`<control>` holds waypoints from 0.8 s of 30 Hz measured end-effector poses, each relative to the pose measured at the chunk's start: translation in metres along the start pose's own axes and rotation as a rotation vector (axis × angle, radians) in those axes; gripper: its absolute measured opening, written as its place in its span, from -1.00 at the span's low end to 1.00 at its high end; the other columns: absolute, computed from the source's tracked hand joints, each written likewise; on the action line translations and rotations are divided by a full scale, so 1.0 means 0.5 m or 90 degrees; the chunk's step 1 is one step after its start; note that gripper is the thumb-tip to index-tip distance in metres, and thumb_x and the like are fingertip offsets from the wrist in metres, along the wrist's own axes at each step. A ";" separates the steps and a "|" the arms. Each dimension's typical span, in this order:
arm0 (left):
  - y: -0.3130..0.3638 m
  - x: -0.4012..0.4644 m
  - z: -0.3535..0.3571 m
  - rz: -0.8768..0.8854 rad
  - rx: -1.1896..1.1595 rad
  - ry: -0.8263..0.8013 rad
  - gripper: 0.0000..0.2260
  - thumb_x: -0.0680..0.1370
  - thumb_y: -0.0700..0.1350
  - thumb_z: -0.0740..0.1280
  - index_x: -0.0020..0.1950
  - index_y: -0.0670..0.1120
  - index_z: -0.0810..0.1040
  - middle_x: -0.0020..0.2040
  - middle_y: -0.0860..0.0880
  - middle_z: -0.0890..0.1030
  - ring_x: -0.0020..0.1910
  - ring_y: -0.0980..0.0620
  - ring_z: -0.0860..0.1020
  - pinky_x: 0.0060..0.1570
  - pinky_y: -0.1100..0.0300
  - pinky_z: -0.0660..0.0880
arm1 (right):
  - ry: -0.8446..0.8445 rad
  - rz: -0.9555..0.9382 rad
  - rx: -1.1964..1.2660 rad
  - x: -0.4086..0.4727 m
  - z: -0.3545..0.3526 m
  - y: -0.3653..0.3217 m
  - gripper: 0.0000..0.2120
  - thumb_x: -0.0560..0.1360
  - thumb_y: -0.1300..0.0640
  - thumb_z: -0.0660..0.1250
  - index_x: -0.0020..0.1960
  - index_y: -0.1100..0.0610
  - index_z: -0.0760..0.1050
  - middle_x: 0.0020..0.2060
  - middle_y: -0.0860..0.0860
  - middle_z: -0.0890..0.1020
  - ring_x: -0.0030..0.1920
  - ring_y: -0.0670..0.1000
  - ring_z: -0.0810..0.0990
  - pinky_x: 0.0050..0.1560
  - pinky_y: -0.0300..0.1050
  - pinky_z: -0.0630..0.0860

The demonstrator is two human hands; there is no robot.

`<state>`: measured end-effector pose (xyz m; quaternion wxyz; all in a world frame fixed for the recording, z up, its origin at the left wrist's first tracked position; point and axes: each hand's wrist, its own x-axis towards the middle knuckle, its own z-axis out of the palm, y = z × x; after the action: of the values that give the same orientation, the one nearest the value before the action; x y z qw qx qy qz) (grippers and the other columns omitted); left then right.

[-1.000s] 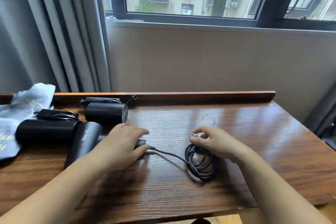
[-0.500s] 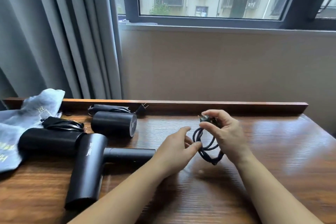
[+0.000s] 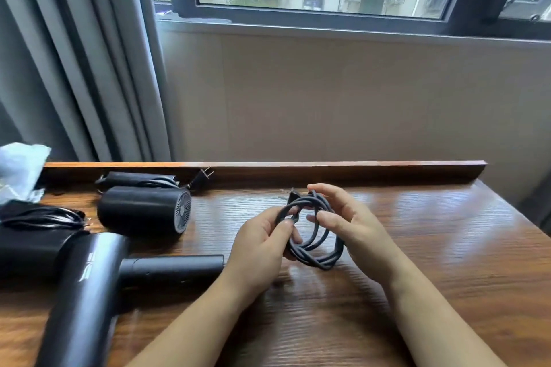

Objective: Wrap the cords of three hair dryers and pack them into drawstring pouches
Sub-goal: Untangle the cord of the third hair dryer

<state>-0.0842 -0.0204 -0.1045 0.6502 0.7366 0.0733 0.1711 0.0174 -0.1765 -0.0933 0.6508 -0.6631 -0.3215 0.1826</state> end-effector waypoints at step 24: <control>0.015 0.000 0.000 -0.118 -0.397 0.002 -0.49 0.51 0.20 0.34 0.20 -0.20 0.42 0.15 -0.20 0.65 0.05 -0.13 0.65 0.07 -0.02 0.60 | 0.052 0.135 0.297 0.012 0.018 0.001 -0.76 0.56 0.26 0.19 0.15 0.31 0.53 -0.31 0.04 0.46 -0.36 -0.09 0.31 -0.41 -0.29 0.28</control>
<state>-0.0852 -0.0216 -0.0970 0.8572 0.4917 0.0855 0.1267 0.0158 -0.1660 -0.0935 0.7758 -0.5319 -0.1729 0.2920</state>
